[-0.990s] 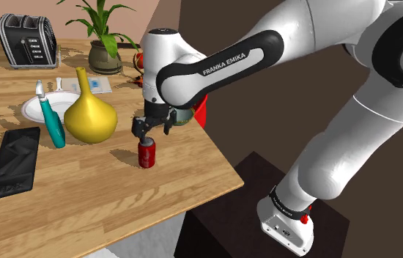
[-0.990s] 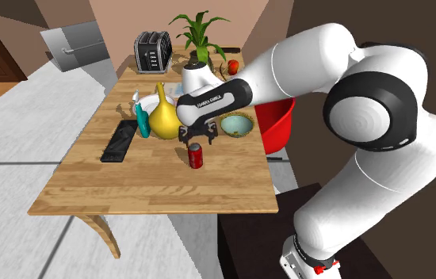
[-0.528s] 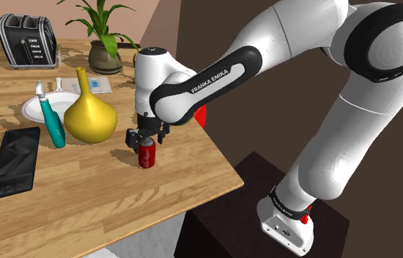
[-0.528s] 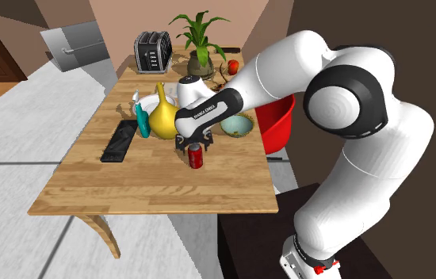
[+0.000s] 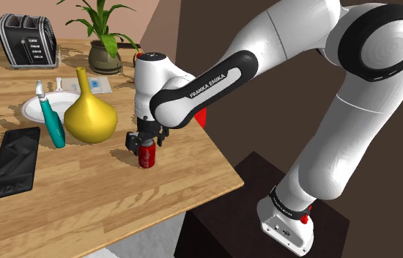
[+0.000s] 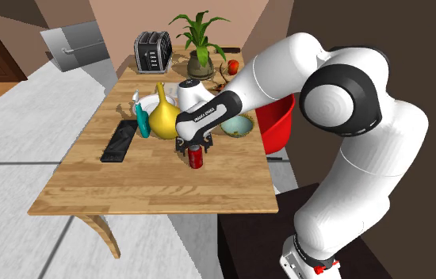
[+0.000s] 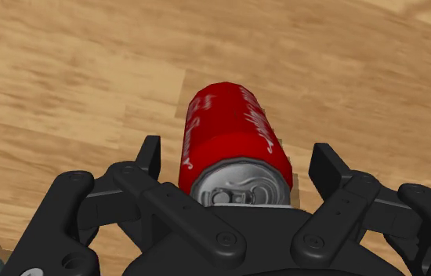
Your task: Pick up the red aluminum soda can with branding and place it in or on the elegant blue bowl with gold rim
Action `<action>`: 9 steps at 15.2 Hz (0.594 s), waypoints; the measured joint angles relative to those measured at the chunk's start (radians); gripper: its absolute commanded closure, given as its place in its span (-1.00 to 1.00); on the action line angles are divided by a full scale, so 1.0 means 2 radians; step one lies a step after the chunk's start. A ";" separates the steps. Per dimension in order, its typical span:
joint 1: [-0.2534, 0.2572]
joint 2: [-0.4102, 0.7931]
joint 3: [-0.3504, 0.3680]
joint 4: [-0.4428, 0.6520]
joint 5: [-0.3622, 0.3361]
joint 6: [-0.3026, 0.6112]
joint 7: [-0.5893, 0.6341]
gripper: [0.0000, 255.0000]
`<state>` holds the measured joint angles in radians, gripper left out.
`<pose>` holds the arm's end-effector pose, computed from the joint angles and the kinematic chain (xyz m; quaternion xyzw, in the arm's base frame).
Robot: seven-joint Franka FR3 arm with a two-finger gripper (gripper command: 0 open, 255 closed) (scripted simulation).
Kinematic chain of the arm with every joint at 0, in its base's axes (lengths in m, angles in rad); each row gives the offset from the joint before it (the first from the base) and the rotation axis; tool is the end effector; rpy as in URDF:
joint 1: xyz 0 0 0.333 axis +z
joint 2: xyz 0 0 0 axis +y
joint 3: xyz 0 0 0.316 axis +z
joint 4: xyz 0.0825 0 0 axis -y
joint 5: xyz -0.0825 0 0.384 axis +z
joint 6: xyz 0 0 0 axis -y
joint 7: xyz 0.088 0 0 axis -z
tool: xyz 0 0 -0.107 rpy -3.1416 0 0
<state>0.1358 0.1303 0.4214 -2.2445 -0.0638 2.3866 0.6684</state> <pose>0.4575 0.2834 0.3164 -0.9993 0.0345 -0.0074 0.0106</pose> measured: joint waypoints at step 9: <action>0.000 0.000 0.000 0.000 0.000 0.000 0.000 1.00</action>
<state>0.1359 0.1308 0.4215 -2.2440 -0.0640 2.3867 0.6685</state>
